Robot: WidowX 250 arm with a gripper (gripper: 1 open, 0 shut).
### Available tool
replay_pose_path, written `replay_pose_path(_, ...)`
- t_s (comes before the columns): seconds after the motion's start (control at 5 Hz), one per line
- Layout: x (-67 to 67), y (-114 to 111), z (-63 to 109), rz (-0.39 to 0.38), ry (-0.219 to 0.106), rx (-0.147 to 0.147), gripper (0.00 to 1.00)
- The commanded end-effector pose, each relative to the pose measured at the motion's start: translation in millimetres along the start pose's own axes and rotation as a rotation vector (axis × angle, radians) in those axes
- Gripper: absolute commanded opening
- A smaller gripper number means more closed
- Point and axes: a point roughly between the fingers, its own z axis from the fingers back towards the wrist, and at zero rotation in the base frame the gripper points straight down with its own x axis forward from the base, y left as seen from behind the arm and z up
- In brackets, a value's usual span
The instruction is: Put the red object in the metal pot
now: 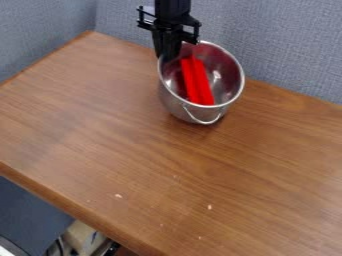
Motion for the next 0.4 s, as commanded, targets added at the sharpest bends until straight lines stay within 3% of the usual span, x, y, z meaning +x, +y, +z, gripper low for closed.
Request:
replay_pose_path(0.0, 5.5, 8.3, 21.1, 0.008, -0.080, 0.016, 0.00)
replay_pose_path(0.2, 7.2, 8.6, 14.7, 0.007, -0.082, 0.002, 0.00)
